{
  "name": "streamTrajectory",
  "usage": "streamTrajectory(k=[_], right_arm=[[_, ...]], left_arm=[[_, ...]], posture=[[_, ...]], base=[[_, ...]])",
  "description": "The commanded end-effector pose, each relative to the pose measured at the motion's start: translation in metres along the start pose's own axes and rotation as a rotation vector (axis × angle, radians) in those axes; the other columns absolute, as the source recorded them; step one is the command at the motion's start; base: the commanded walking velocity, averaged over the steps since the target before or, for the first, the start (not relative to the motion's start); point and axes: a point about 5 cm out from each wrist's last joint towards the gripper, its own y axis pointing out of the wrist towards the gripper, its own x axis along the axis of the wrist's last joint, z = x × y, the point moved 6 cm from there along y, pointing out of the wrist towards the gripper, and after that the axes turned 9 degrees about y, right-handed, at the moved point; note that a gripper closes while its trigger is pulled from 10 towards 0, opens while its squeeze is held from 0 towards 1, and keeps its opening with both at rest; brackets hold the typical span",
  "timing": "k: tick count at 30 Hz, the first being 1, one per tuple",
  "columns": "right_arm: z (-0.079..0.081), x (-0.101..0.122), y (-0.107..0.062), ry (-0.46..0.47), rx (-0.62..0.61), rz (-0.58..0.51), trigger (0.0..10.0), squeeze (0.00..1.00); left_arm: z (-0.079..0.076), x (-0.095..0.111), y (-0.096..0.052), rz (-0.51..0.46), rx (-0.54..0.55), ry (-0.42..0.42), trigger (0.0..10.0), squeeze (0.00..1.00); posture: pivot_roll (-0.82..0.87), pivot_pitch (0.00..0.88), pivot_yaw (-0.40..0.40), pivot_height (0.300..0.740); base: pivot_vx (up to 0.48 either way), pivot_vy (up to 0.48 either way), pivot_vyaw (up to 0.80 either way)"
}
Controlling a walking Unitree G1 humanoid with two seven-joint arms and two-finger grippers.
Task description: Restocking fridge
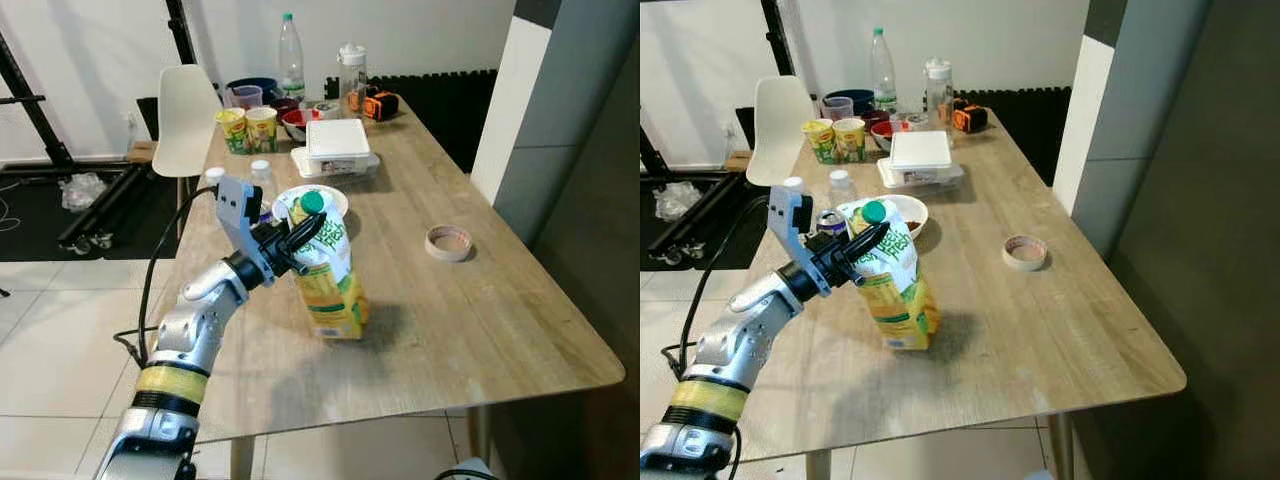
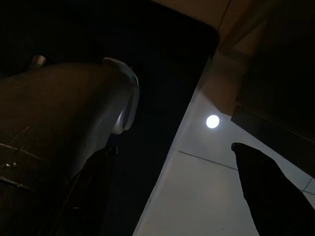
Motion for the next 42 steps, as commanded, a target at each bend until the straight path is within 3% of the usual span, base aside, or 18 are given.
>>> streamTrajectory(k=[1,9,12,15,16,19,24,25,31,33,42], right_arm=[[0.004,0.0,0.0,0.013,0.011,-0.003,10.0,0.0],[0.004,0.001,0.0,0.014,0.011,-0.004,10.0,0.0],[0.004,0.001,0.0,0.016,0.012,-0.004,10.0,0.0],[0.004,0.001,0.0,0.017,0.013,-0.003,10.0,0.0],[0.004,0.0,0.0,0.017,0.013,-0.002,10.0,0.0],[0.004,0.0,0.0,0.016,0.014,-0.002,10.0,0.0],[0.004,0.0,0.0,0.014,0.016,-0.001,10.0,0.0],[0.003,0.0,0.0,0.013,0.016,-0.001,10.0,0.0],[0.003,0.0,0.0,0.008,0.018,0.001,10.0,0.0],[0.003,0.0,0.0,0.003,0.019,0.001,10.0,0.0],[0.004,0.001,0.0,0.007,0.022,-0.001,10.0,0.0]], left_arm=[[-0.003,0.022,-0.004,-0.063,-0.044,0.017,0.0,0.0],[-0.019,0.066,-0.017,-0.226,-0.153,-0.011,0.0,0.0],[-0.023,0.09,-0.033,-0.314,-0.196,-0.034,0.0,0.0],[-0.023,0.099,-0.041,-0.345,-0.203,-0.036,0.0,0.0],[-0.022,0.11,-0.057,-0.37,-0.208,-0.02,0.0,0.0],[-0.024,0.111,-0.07,-0.345,-0.224,0.001,0.0,0.0],[-0.032,0.093,-0.094,-0.195,-0.249,0.047,0.0,0.0],[-0.027,0.088,-0.097,-0.159,-0.217,0.055,10.0,0.0],[-0.02,0.085,-0.107,-0.122,-0.151,0.048,10.0,0.0],[-0.034,0.064,-0.106,-0.043,-0.19,0.009,10.0,0.0],[-0.057,0.034,-0.086,-0.012,-0.265,-0.113,10.0,0.0]], posture=[[-0.05,0.0,0.023,0.74],[-0.04,0.0,0.02,0.74],[-0.04,0.0,0.021,0.74],[-0.04,0.0,0.021,0.74],[-0.04,0.0,0.019,0.74],[-0.04,0.0,0.019,0.74],[-0.03,0.0,0.018,0.74],[-0.03,0.0,0.015,0.74],[-0.02,0.0,0.011,0.74],[-0.02,0.0,0.007,0.74],[-0.03,0.0,0.012,0.74]], base=[[0.0,0.0,0.0],[0.0,0.0,0.0],[0.0,0.0,0.0],[0.0,0.0,0.0],[0.0,0.0,0.0],[0.0,0.0,0.0],[0.0,0.0,0.0],[0.0,0.0,0.0],[0.0,0.0,0.0],[-0.42,0.0,0.0],[-0.462,0.0,0.0]])
